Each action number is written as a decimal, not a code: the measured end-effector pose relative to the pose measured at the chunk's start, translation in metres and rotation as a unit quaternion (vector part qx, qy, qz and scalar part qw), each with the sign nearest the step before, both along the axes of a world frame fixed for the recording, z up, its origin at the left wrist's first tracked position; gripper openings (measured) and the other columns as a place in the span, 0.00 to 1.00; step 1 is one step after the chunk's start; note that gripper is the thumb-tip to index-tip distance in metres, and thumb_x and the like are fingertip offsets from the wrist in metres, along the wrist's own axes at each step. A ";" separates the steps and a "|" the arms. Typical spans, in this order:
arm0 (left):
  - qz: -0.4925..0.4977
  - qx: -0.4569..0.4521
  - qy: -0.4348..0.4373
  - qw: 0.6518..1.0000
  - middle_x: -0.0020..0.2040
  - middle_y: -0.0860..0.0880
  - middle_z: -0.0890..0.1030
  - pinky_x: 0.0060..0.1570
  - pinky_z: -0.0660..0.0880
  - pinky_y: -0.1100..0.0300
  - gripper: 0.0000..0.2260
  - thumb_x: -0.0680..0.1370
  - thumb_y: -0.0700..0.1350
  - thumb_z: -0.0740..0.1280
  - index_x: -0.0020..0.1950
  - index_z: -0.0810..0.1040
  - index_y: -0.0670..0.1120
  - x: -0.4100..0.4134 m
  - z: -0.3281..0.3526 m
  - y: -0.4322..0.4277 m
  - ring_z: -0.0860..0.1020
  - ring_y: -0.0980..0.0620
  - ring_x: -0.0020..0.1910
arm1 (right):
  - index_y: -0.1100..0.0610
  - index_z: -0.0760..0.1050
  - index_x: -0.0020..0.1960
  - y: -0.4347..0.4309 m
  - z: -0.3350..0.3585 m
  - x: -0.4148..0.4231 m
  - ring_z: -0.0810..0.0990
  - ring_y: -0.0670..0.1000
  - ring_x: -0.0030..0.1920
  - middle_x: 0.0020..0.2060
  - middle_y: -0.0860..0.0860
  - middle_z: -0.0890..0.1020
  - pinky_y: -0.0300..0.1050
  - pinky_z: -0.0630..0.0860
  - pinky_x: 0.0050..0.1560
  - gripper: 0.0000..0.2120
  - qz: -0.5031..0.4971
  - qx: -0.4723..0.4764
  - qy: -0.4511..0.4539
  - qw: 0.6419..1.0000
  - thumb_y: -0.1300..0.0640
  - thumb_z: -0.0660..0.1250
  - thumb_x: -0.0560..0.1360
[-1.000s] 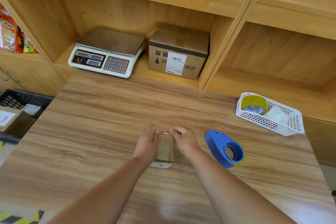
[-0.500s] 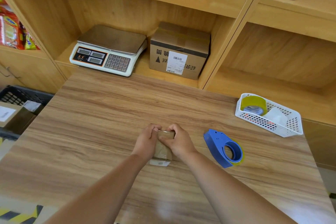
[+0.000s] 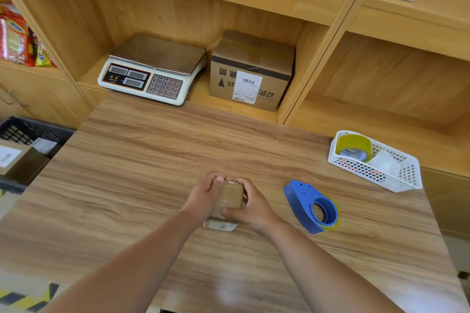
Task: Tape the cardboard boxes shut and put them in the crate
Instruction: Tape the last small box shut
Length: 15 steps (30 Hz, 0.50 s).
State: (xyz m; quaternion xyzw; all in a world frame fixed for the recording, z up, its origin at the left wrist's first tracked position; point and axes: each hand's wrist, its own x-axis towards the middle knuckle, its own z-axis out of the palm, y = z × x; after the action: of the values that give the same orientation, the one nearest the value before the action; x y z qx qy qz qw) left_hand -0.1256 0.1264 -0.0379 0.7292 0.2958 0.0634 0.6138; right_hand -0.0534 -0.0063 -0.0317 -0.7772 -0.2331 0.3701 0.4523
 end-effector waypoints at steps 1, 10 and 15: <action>-0.018 -0.001 0.003 1.000 0.51 0.53 0.78 0.49 0.71 0.66 0.07 0.81 0.48 0.59 0.56 0.76 0.51 -0.002 -0.001 0.004 0.76 0.55 0.50 | 0.41 0.68 0.60 0.000 -0.001 0.000 0.77 0.48 0.55 0.55 0.48 0.77 0.48 0.77 0.56 0.36 -0.004 0.005 -0.001 1.000 0.44 0.76 0.55; -0.125 -0.122 0.008 0.985 0.55 0.54 0.80 0.48 0.76 0.66 0.33 0.61 0.57 0.77 0.63 0.72 0.53 -0.025 0.002 0.024 0.79 0.62 0.54 | 0.43 0.71 0.59 -0.002 -0.002 0.001 0.77 0.47 0.55 0.53 0.48 0.79 0.36 0.74 0.53 0.22 -0.022 0.024 -0.021 0.999 0.54 0.76 0.69; -0.105 -0.122 -0.009 0.987 0.49 0.52 0.82 0.46 0.75 0.64 0.16 0.74 0.42 0.72 0.59 0.75 0.51 -0.024 0.001 0.019 0.80 0.56 0.51 | 0.46 0.72 0.56 0.001 0.001 0.003 0.77 0.43 0.49 0.49 0.45 0.79 0.27 0.70 0.46 0.13 -0.033 0.023 -0.030 0.999 0.56 0.71 0.74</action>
State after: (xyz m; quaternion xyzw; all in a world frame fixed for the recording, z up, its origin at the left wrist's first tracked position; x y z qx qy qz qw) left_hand -0.1491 0.1452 -0.0368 0.6756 0.2180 -0.0313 0.7036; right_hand -0.0501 -0.0054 -0.0307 -0.7848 -0.2292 0.3261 0.4745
